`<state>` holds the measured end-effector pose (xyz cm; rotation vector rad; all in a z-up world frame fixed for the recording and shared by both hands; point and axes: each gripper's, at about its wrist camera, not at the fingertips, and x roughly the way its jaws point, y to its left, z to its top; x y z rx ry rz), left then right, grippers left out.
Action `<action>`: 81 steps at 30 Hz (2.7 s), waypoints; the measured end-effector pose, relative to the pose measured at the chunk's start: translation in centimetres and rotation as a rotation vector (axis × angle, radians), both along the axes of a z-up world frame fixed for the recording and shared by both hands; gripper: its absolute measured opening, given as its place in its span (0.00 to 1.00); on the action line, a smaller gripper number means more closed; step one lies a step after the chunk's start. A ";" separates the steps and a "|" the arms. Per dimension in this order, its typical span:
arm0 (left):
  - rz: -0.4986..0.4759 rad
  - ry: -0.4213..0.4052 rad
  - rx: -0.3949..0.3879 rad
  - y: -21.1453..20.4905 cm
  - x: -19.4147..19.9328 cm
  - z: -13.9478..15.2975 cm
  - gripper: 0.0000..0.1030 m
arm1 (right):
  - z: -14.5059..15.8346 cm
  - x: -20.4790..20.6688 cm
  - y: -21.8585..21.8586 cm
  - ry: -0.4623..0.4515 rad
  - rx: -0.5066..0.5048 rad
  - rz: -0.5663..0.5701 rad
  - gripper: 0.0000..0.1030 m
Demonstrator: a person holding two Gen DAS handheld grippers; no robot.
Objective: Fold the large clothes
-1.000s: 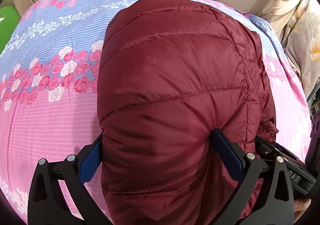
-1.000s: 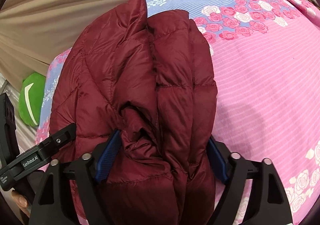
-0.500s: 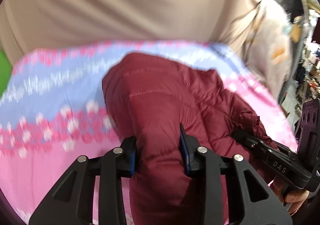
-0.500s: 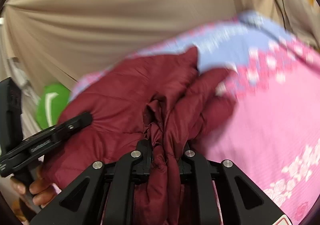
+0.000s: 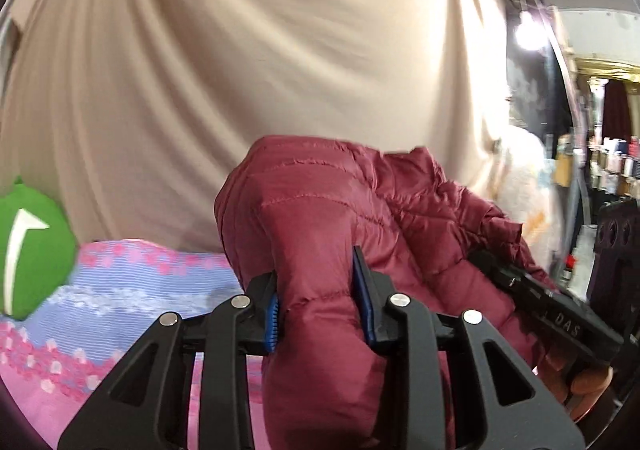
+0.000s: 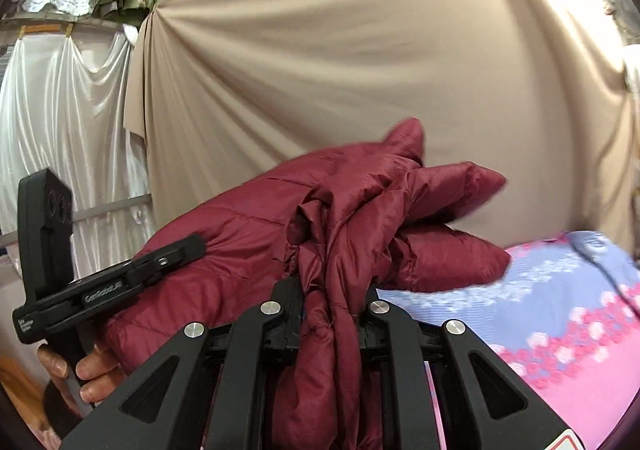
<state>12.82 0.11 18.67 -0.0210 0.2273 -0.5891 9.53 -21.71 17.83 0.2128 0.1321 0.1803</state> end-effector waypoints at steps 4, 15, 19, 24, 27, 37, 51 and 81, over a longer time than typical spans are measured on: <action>0.095 0.139 0.053 2.8 6.1 -7.7 0.38 | -8.0 9.2 2.0 0.213 0.015 0.034 0.15; 0.114 0.459 0.075 10.6 9.1 -18.6 0.72 | -21.3 9.9 2.9 0.609 0.164 -0.019 0.54; 0.098 0.544 0.010 10.7 11.7 -19.2 0.92 | -19.6 12.0 1.6 0.575 0.190 -0.030 0.74; 0.005 0.807 -0.142 10.2 16.8 -23.7 0.93 | -22.5 16.7 0.8 0.722 0.233 0.014 0.77; -0.040 0.893 -0.265 10.5 18.8 -25.2 0.85 | -24.3 18.7 0.4 0.762 0.322 0.066 0.50; -0.079 0.611 -0.063 6.0 21.2 -19.1 0.58 | -18.2 17.5 1.8 0.504 0.110 0.014 0.25; 0.062 0.446 0.264 8.0 10.6 -20.1 0.88 | -20.6 10.9 -1.9 0.630 0.283 0.119 0.46; 0.152 0.371 0.316 5.8 5.0 -18.1 0.44 | -18.0 10.6 2.1 0.586 0.029 -0.098 0.08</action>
